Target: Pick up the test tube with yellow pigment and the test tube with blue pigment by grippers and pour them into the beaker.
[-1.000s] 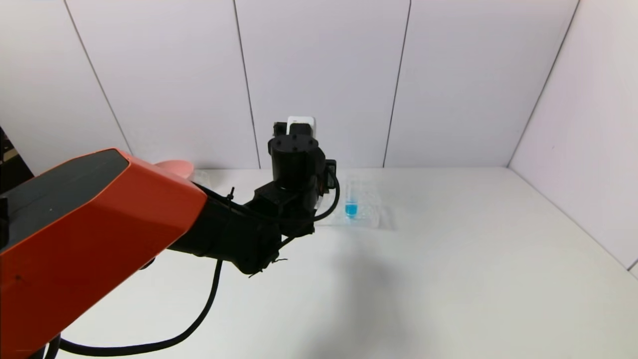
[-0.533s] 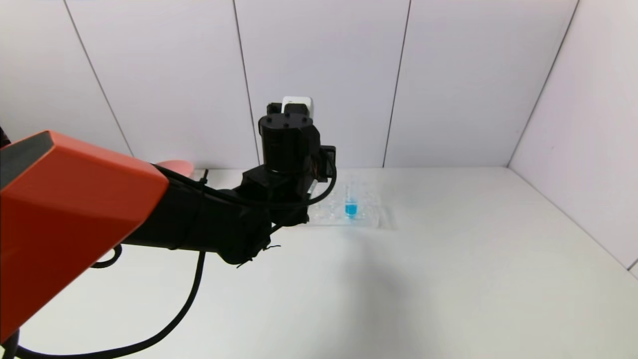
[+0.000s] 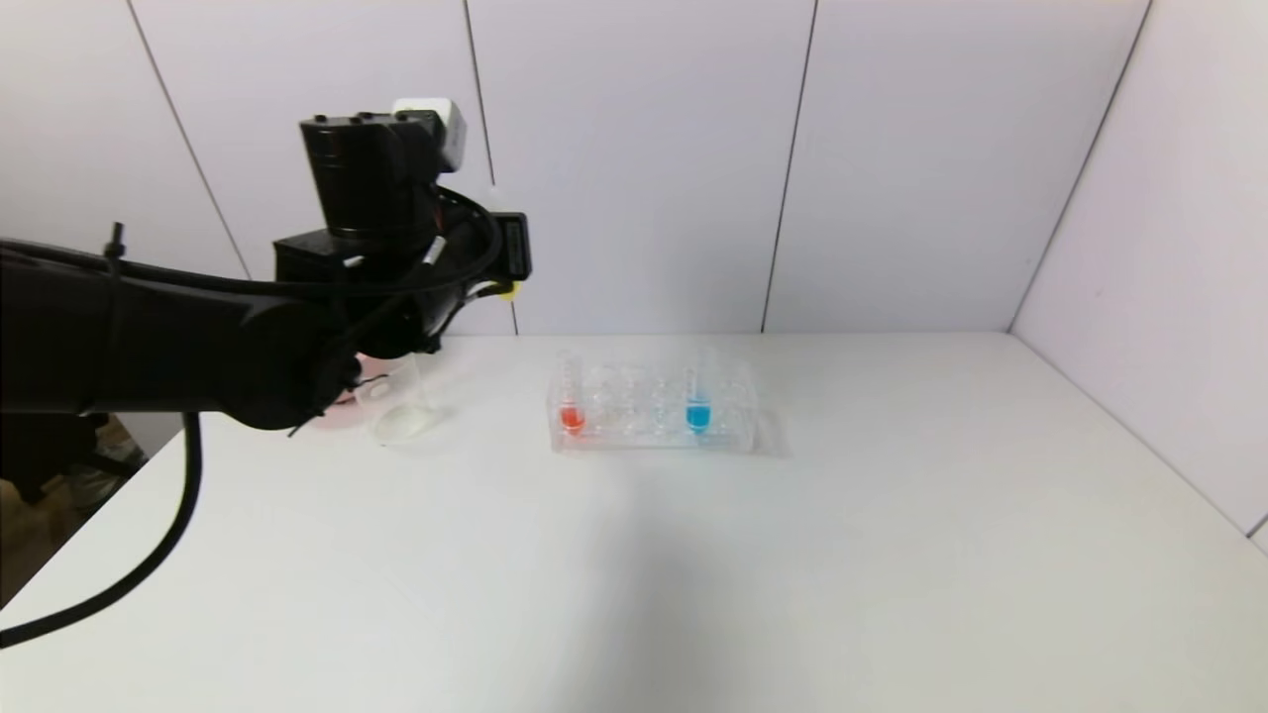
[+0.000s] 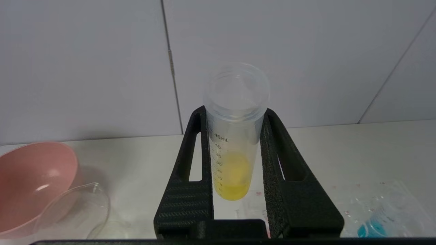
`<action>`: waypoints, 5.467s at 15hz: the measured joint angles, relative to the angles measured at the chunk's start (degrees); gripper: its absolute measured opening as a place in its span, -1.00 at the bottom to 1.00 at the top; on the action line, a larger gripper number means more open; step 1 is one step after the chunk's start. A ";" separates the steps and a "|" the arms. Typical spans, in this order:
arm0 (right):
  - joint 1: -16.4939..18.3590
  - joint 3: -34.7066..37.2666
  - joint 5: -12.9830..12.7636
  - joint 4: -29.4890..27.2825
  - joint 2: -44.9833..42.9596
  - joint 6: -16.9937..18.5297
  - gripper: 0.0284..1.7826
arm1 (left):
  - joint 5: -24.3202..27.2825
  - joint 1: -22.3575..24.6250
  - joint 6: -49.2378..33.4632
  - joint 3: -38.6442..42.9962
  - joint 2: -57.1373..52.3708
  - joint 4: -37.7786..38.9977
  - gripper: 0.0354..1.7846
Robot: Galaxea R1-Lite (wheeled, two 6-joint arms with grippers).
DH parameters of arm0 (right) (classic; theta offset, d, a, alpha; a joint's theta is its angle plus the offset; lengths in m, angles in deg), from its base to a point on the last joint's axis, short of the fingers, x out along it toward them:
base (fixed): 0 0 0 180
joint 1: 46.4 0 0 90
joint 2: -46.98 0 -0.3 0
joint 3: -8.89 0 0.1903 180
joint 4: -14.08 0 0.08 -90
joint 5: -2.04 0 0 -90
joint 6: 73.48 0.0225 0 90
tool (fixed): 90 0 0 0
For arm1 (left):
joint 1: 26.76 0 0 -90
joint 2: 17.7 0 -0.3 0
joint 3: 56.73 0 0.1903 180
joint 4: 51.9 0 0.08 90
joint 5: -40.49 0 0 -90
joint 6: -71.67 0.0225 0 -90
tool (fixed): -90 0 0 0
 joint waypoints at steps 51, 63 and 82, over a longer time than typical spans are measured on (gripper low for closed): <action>-0.02 0.00 0.00 -0.02 0.00 0.00 0.92 | 44.85 44.61 25.32 0.79 -9.33 -30.18 -0.55; 0.00 0.00 0.00 -0.02 0.00 0.00 0.92 | 45.31 41.85 47.59 -21.00 1.07 -61.43 -0.55; 0.02 0.00 0.00 -0.02 0.00 0.00 0.92 | 44.57 40.12 62.85 -37.30 10.08 -72.79 -0.55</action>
